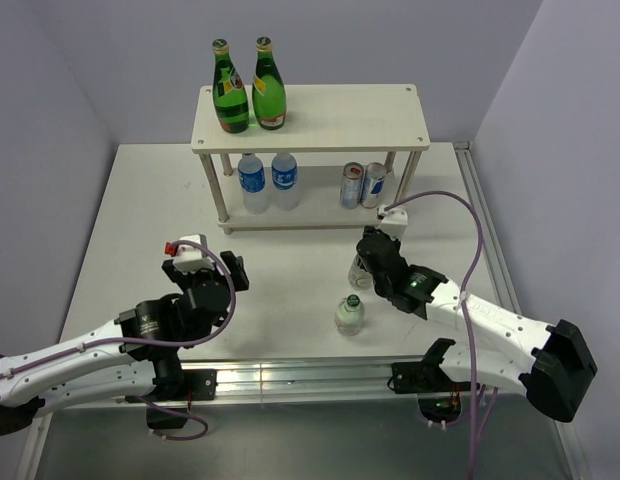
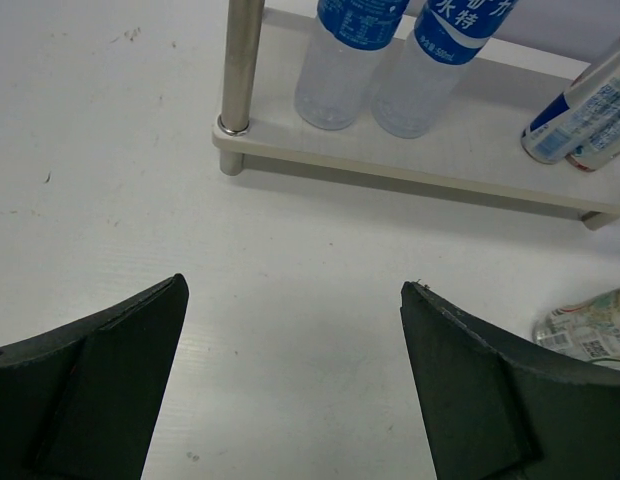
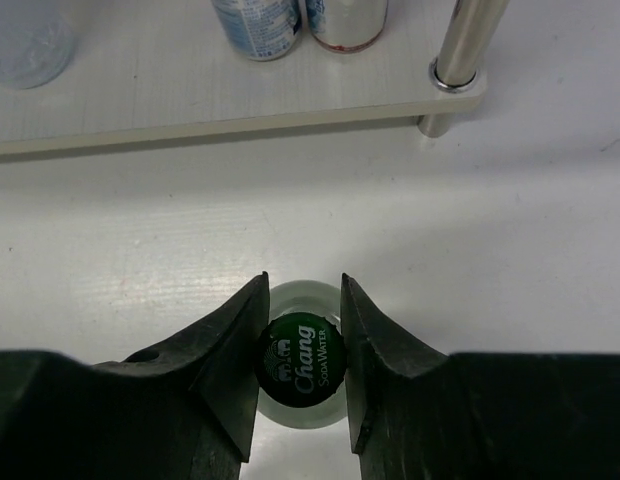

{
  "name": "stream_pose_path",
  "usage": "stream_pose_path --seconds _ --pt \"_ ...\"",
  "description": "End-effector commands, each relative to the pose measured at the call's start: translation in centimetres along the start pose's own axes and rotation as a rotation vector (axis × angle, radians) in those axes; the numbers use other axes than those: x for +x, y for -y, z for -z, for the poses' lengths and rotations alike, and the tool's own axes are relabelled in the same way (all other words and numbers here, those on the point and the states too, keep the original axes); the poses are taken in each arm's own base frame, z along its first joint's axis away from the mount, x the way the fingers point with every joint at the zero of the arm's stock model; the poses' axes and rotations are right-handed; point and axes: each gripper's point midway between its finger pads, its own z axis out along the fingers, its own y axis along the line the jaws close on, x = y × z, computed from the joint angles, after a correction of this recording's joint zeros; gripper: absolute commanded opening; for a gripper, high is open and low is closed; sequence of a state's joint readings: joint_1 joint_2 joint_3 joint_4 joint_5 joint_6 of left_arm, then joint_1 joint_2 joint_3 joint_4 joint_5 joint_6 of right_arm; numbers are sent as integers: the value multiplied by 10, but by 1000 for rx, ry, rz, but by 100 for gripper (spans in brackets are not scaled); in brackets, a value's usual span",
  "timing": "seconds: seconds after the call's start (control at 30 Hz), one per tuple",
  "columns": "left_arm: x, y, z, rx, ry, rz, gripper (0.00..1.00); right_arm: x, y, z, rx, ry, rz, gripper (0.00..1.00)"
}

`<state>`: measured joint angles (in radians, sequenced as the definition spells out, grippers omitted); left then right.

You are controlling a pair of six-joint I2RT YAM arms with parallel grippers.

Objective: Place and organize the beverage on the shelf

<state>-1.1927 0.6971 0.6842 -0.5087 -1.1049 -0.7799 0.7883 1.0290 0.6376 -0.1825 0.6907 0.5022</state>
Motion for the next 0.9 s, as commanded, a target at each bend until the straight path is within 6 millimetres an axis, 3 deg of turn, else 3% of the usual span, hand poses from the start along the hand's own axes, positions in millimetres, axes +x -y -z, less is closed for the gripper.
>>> stream_pose_path --seconds 0.0,0.33,0.87 --pt "-5 -6 -1 -28 36 25 94 -77 -14 25 -38 150 -102 0" --pt "-3 -20 0 -92 39 44 95 -164 -20 65 -47 212 -95 0" --pt "-3 -27 3 -110 42 70 95 -320 -28 128 -38 388 -83 0"
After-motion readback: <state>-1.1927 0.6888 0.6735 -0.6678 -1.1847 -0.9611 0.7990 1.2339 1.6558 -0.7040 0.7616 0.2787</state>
